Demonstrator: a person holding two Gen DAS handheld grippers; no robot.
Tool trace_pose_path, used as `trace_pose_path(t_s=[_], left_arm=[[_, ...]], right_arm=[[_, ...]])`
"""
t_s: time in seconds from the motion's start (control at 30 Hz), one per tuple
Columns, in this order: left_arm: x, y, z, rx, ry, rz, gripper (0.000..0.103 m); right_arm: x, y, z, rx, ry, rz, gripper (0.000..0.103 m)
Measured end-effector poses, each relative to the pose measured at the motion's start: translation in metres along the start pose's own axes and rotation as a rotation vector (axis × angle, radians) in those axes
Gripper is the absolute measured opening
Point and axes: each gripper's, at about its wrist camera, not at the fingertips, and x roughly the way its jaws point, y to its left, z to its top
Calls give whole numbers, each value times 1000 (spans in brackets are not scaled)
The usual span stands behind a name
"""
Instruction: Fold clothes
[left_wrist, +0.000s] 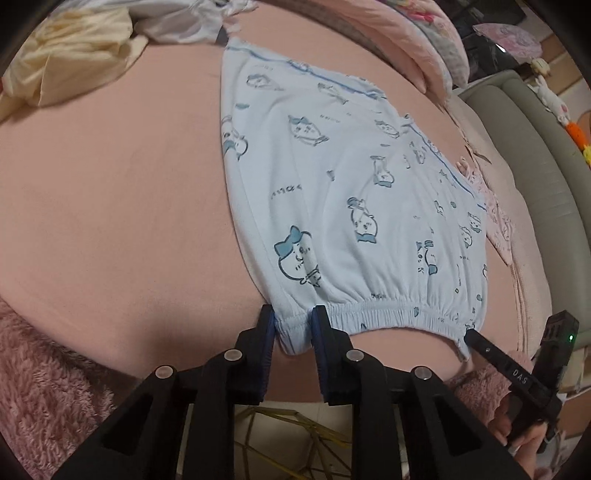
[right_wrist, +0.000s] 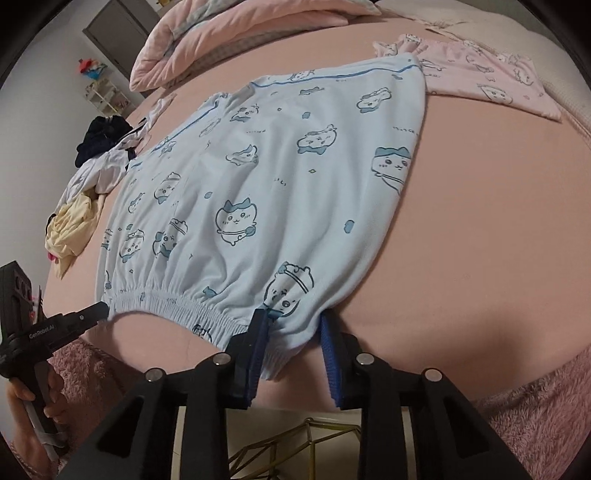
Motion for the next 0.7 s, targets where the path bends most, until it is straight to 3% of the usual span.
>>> trace_pose_path(t_s=[0.07,0.13,0.2,0.4,0.57,0.67,0.7], left_arm=[[3,1,5,3,1,0,20],[0,-1,6,20,-3,2,19],[-9,-5,7,22,-12,3,10],[-39,-11,-1,70,-31,9,8],[-30,-4,-5,64,-8,38,9],[-31,5,-5,19,-12,12,12],[-31,8,-4,4,-13,4,13]], right_arm=[[3,3,1,-13,-6,-8,28],[3,7,4,-27,-11,-17,5],[-2,10,4,-37,-21,-25,4],[-27,23,-4,-92,-61,-41,2],[-7,3,-15,-22,46,-61,2],[-10,-9,-11,55,36,28,4],[-14,-10,-9,67,18,48,13]])
